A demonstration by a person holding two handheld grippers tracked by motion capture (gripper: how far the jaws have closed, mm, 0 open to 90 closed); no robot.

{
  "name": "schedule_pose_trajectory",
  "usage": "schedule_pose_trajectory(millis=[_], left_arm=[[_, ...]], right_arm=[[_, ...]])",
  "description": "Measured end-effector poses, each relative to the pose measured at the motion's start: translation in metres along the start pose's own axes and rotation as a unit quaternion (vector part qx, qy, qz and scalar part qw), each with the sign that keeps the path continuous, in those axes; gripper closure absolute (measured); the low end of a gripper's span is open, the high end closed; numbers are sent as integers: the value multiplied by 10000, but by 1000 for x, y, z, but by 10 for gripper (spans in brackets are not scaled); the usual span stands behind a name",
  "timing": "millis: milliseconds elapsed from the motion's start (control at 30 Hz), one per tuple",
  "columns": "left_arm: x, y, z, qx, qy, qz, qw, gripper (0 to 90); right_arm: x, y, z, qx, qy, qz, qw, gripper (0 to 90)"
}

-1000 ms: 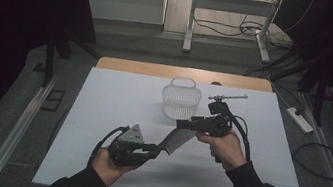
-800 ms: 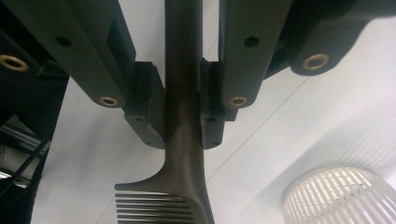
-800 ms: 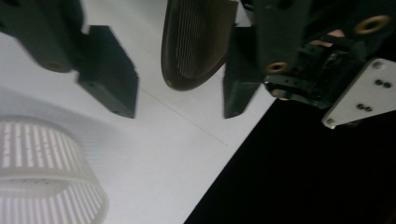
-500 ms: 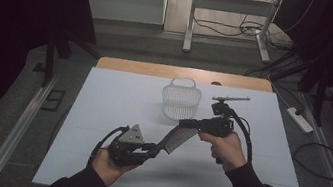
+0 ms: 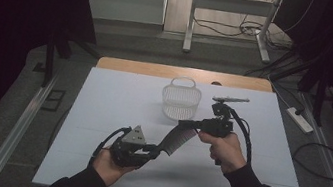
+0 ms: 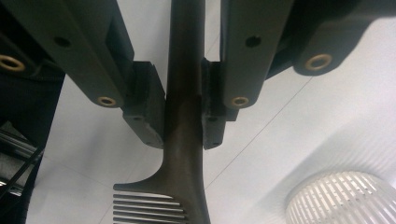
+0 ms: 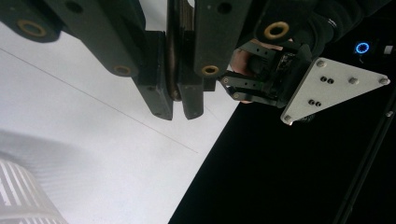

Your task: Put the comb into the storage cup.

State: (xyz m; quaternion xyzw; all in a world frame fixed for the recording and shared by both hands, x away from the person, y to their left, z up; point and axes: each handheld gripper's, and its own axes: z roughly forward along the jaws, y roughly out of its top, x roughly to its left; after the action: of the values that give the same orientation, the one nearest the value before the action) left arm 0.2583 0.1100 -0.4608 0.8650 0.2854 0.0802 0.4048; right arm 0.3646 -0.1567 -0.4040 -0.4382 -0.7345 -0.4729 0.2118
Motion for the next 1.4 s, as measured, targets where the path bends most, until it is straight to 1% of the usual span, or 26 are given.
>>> schedule_pose_trajectory(millis=[100,133,200,300,333,400,433,467,500,533,600,633,667,700,733,833,900,1033,1100,1267,1333,1400], left_arm=[[1,0,0,-18,-20,-65,10000,690],[1,0,0,-26,-17,-78,10000,650],[3,-1,-1,-44,-8,-116,9999,632],[4,-1,-2,-66,0,-190,9998,565],[5,-1,-2,-71,-8,-225,9997,565],[7,-2,-2,-96,-52,-311,9995,520],[8,-2,-3,-91,-59,-361,9993,458],[8,-3,-3,-94,-48,-379,9992,458],[9,-3,-3,-96,-57,-414,9991,412],[10,-3,-3,-91,-67,-451,9989,412],[12,-4,-3,-100,-63,-523,9986,366],[13,-5,-4,-109,-74,-575,9983,326],[13,-5,-4,-115,-85,-606,9981,326],[14,-5,-4,-134,-92,-637,9978,293],[15,-6,-4,-139,-94,-649,9978,293],[16,-6,-5,-170,-109,-691,9974,240],[17,-7,-6,-164,-100,-739,9971,184],[20,-9,-10,-239,-170,-860,9959,161],[21,-10,-13,-264,-150,-893,9955,130],[26,-13,-21,-359,-99,-1065,9936,96],[27,-15,-23,-344,-143,-1105,9932,67],[29,-18,-27,-382,-195,-1164,9923,67]], right_arm=[[1,0,0,-14,6,-31,10000,842],[1,0,-1,-33,-52,-63,10000,842],[1,0,-1,-49,-76,-72,9999,842],[0,0,-3,-87,-42,-44,9999,842],[0,0,-3,-87,-42,-44,9999,842],[0,1,-4,-118,-42,-49,9999,842],[0,1,-6,-147,-60,-65,9999,842],[0,1,-6,-147,-60,-65,9999,842],[0,1,-6,-171,-68,-73,9998,842],[0,1,-6,-171,-68,-73,9998,842],[0,1,-7,-180,-86,-112,9997,841],[0,1,-8,-183,-100,-173,9996,841],[0,1,-8,-183,-100,-173,9996,841],[0,1,-9,-188,-109,-204,9996,841],[0,1,-9,-188,-109,-204,9996,841],[0,1,-10,-223,-137,-230,9994,841],[0,2,-12,-279,-168,-234,9992,841],[-1,3,-14,-305,-208,-269,9990,841],[-1,3,-16,-310,-276,-364,9985,841],[-2,4,-19,-382,-305,-355,9982,842],[-3,5,-21,-434,-328,-343,9979,841],[-4,6,-24,-500,-346,-343,9976,841]])
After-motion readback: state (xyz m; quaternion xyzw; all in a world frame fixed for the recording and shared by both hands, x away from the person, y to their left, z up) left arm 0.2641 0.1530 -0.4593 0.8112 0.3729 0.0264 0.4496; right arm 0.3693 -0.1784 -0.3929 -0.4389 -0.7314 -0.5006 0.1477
